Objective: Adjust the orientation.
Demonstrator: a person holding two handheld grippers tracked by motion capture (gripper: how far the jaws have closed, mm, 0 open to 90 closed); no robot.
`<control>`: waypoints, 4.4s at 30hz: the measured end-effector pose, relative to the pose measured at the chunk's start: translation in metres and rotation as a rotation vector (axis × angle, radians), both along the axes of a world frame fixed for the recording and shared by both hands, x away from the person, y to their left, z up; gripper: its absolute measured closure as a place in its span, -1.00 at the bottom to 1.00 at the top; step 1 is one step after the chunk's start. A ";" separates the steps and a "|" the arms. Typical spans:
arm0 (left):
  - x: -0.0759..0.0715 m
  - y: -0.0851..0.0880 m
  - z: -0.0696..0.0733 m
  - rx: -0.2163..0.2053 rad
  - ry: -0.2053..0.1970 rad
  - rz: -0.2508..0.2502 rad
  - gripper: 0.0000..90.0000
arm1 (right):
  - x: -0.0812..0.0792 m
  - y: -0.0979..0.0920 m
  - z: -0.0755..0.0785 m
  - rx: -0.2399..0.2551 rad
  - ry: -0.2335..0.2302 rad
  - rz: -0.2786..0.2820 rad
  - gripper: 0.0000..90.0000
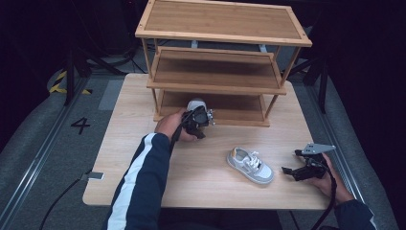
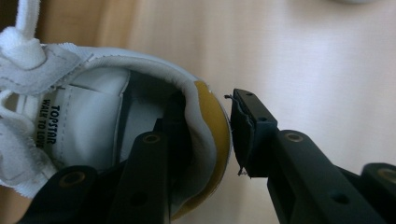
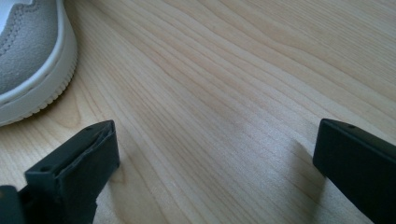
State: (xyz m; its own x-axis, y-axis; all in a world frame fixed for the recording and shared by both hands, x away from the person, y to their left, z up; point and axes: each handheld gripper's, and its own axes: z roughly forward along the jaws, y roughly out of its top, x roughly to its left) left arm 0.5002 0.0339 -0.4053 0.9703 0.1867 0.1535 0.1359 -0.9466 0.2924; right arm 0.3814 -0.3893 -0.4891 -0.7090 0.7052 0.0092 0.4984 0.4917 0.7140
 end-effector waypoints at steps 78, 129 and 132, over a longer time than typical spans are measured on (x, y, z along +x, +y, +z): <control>0.011 0.027 -0.064 -0.576 -0.057 0.665 -0.19 | 0.000 -0.001 0.000 0.000 0.000 0.006 -0.98; -0.115 0.107 -0.038 -0.360 -0.160 0.421 -0.44 | 0.000 -0.001 0.000 0.000 0.000 0.004 -0.98; -0.126 0.119 -0.040 -0.363 -0.152 0.414 -0.45 | 0.000 -0.001 0.000 0.000 0.000 0.003 -0.98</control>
